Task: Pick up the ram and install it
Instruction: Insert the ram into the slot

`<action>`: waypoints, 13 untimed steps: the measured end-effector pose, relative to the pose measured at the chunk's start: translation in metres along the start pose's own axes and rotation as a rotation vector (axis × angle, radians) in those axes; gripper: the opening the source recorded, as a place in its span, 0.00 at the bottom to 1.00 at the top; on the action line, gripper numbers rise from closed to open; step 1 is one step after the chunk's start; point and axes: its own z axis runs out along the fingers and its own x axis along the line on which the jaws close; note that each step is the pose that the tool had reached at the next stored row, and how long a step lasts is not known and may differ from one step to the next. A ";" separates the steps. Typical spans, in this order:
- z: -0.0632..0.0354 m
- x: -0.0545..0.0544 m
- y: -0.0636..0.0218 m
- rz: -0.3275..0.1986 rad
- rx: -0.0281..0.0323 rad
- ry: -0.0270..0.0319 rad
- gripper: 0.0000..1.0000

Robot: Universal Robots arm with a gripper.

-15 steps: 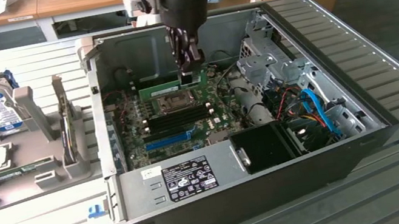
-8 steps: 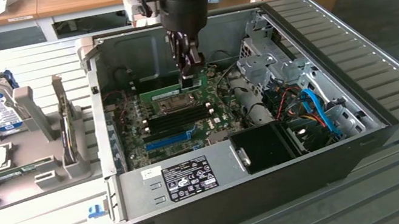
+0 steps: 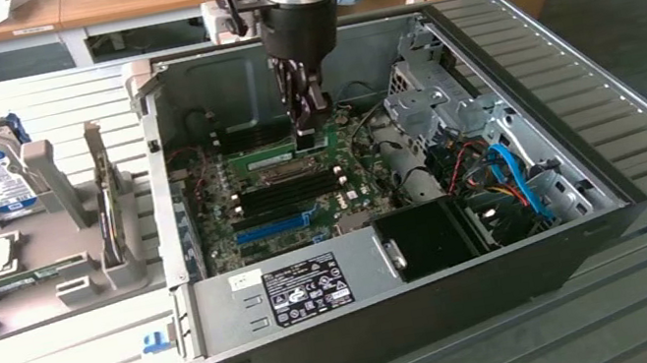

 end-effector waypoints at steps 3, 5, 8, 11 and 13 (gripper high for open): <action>0.0032 0.000 -0.0001 0.000 0.0000 0.0081 0.12; 0.0055 -0.001 -0.0002 0.001 -0.0001 0.0139 0.12; 0.0088 -0.001 -0.0004 0.001 -0.0001 0.0219 0.12; 0.0118 -0.001 -0.0005 0.001 0.0000 0.0293 0.12; 0.0136 -0.002 -0.0006 0.001 -0.0001 0.0336 0.12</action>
